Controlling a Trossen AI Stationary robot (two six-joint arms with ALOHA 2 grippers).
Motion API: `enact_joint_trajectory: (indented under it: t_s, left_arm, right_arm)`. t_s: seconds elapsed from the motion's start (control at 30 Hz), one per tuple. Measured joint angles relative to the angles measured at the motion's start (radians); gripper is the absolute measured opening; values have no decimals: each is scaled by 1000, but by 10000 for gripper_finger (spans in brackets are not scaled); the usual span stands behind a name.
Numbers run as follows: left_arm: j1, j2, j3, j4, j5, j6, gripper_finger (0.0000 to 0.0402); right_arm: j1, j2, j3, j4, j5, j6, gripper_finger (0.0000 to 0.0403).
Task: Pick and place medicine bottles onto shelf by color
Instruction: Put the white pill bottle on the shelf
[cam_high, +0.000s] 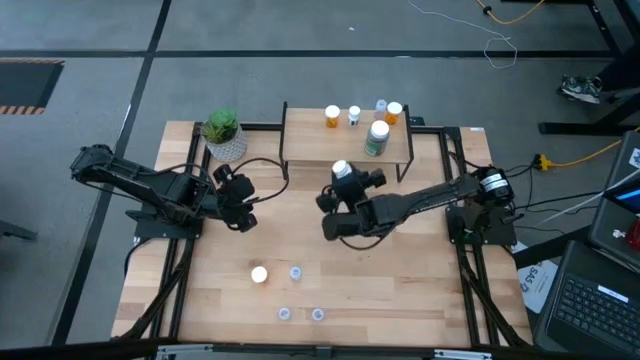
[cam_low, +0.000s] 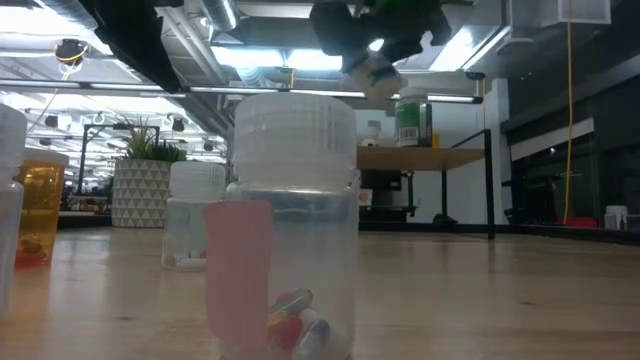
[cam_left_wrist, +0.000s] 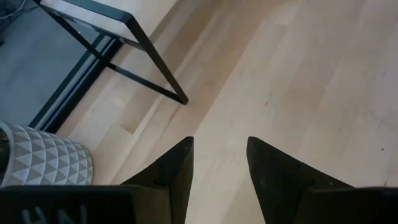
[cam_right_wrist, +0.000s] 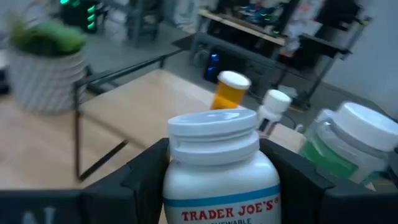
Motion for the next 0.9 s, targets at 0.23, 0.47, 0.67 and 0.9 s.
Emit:
enact_joint_trajectory:
  t_s: [0.23, 0.47, 0.67, 0.9]
  left_arm:
    - [0, 0, 0, 1, -2, 1, 144]
    - [0, 0, 0, 1, -2, 2, 144]
    - [0, 0, 0, 1, -2, 2, 144]
    - [0, 0, 0, 2, -2, 2, 144]
  right_arm:
    - [-106, 0, -96, 157, 27, 83, 229]
    - [-188, 0, -150, 383, 89, 49, 226]
    - [-244, 3, -210, 733, 40, -189, 231]
    - [-296, 59, -263, 1206, -162, -558, 228]
